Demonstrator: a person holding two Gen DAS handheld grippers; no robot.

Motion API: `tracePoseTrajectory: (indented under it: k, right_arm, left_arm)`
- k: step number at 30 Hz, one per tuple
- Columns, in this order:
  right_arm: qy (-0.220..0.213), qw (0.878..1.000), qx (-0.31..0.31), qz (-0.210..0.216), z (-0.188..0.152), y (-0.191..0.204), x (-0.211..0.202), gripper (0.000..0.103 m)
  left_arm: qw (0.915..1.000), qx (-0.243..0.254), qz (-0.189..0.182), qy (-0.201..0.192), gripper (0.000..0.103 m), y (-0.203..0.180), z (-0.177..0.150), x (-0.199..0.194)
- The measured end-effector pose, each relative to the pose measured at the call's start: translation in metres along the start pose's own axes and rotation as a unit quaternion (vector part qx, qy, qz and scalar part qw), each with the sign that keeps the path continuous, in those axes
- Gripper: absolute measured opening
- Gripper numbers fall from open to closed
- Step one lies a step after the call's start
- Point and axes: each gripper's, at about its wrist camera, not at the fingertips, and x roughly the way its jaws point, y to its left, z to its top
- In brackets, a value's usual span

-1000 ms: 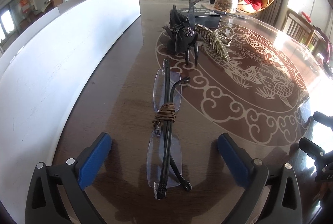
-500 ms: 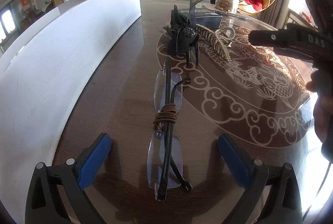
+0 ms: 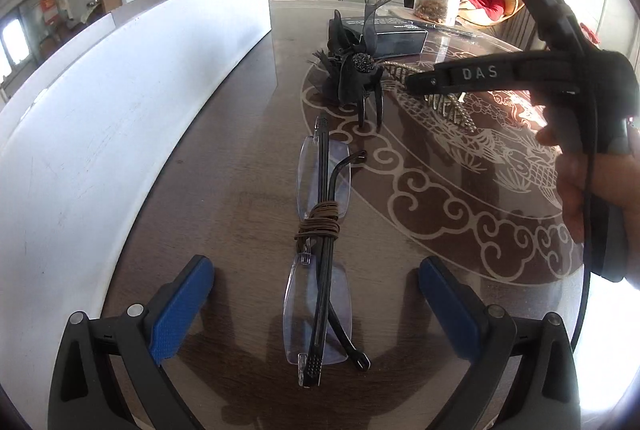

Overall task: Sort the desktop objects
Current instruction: 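Grasp the gold pearl hair clip with the right tool while the left tool holds the eyeglasses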

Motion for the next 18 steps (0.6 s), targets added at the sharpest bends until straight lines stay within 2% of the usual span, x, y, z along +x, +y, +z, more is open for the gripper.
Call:
tracePoseTrajectory:
  k: [3,9,11,12,13,18]
  right_arm:
    - [-0.009,1.000,-0.002,0.004,-0.037,-0.009,-0.025,0.051]
    - [-0.024,0.999,-0.015,-0.036,-0.141,-0.028,-0.096,0.052]
    - [-0.028,0.998,-0.016,-0.049,-0.161,-0.032,-0.108,0.071]
    - [-0.024,0.998,-0.011,-0.050,-0.166,-0.034,-0.112,0.093]
    - [-0.019,0.999,-0.003,-0.047,-0.168,-0.037,-0.113,0.099]
    - [-0.006,0.998,0.004,-0.064,-0.162,-0.037,-0.104,0.103]
  left_arm:
    - [1.0000,0.003,-0.002,0.000,0.103,-0.001,-0.001,0.000]
    - [1.0000,0.007,-0.004,0.000,0.103,-0.001,-0.001,0.000]
    - [1.0000,0.006,-0.004,0.000,0.103,0.000,-0.001,-0.001]
    - [1.0000,0.007,-0.004,0.000,0.103,0.000,-0.001,-0.001]
    - [1.0000,0.007,-0.004,0.000,0.103,0.000,-0.001,-0.001]
    - [1.0000,0.007,-0.004,0.000,0.103,-0.003,0.001,0.002]
